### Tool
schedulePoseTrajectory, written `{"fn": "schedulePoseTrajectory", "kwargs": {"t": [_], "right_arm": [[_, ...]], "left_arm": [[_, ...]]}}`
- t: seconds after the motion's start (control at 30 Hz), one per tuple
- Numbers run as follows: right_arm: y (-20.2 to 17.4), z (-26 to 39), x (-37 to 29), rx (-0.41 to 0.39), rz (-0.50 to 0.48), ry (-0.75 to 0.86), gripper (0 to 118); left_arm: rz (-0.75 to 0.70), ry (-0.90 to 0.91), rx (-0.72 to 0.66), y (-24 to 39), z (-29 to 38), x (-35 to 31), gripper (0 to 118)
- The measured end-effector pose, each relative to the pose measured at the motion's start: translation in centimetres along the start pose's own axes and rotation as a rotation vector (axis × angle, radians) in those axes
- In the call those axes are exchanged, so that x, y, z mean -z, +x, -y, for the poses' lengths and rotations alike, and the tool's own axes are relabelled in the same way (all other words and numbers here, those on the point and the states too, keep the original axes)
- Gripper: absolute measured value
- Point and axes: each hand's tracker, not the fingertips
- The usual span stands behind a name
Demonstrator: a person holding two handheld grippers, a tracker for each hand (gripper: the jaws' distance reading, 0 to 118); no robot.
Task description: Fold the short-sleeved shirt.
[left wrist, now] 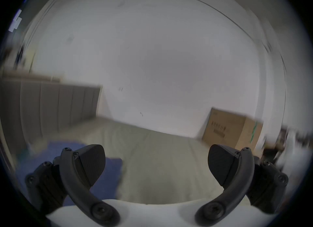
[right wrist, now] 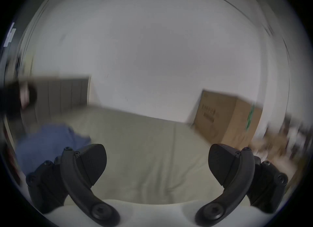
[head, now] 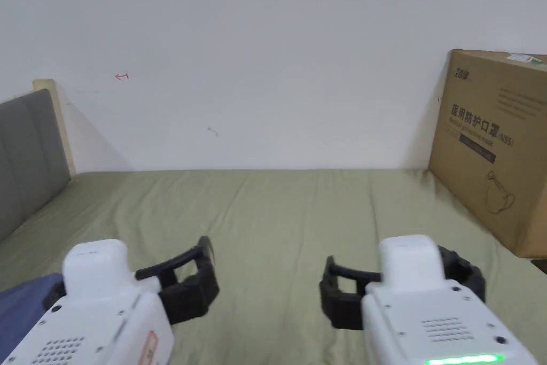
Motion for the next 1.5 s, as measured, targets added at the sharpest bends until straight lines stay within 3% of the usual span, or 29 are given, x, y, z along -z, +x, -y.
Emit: {"fn": "schedulePoseTrajectory", "kwargs": {"t": [0.07,0.1,0.27,0.37,0.43,0.47,0.5,0.53,0.57,0.6,0.63,0.67,0.77,1.13,1.3,1.5], "right_arm": [[1.1,1.5,-0.7,0.052,0.035,0.035,118],[1.2,2.1,-1.4,0.024,0.033,0.059,118],[0.0,1.5,-3.2,-0.058,0.074,0.152,118],[-0.5,0.2,-2.9,-0.063,0.084,0.134,117],[-0.7,-0.3,-2.9,-0.045,0.103,0.085,116],[-0.6,-0.2,-3.0,-0.037,0.074,0.089,110],[-0.4,0.0,-2.8,-0.035,0.068,0.108,95],[-0.7,0.1,-3.2,-0.045,0.077,0.133,68],[-1.0,0.1,-3.4,-0.074,0.115,0.152,22],[-1.3,0.2,-3.3,-0.096,0.162,0.149,9],[-1.3,0.3,-3.1,-0.105,0.195,0.144,9],[-1.1,0.3,-3.2,-0.085,0.161,0.144,8],[-0.3,0.2,-3.1,-0.022,0.104,0.126,4],[-0.7,-0.5,-2.4,-0.053,0.079,0.108,1],[-3.8,-0.6,-1.1,-0.073,-0.057,0.106,1],[-11.3,0.4,1.1,-0.117,-0.305,0.062,1]], "left_arm": [[0.008,-0.071,0.111,1.1,0.0,-0.1,118],[-0.012,-0.082,0.143,1.7,0.3,-0.1,118],[-0.013,-0.051,0.014,1.8,0.6,-0.5,118],[-0.026,-0.061,0.045,1.7,0.0,-0.6,118],[-0.064,-0.073,0.119,2.1,-0.3,-0.9,112],[-0.059,-0.064,0.117,2.1,-0.2,-1.2,97],[-0.047,-0.035,0.109,2.0,-0.2,-1.7,78],[-0.044,-0.024,0.086,1.9,-0.2,-2.0,51],[-0.045,-0.027,0.079,1.9,-0.3,-2.0,15],[-0.058,-0.027,0.076,1.9,-0.2,-1.9,0],[-0.108,-0.019,0.097,2.1,0.1,-1.8,0],[-0.134,0.002,0.126,2.2,0.4,-1.8,0],[-0.076,-0.010,0.117,1.9,0.5,-1.9,0],[-0.062,-0.049,0.042,0.9,0.0,-1.4,0],[-0.172,-0.037,0.042,-2.2,-1.1,-3.1,0],[-0.395,-0.050,0.009,-8.5,-1.9,-7.0,0]]}}
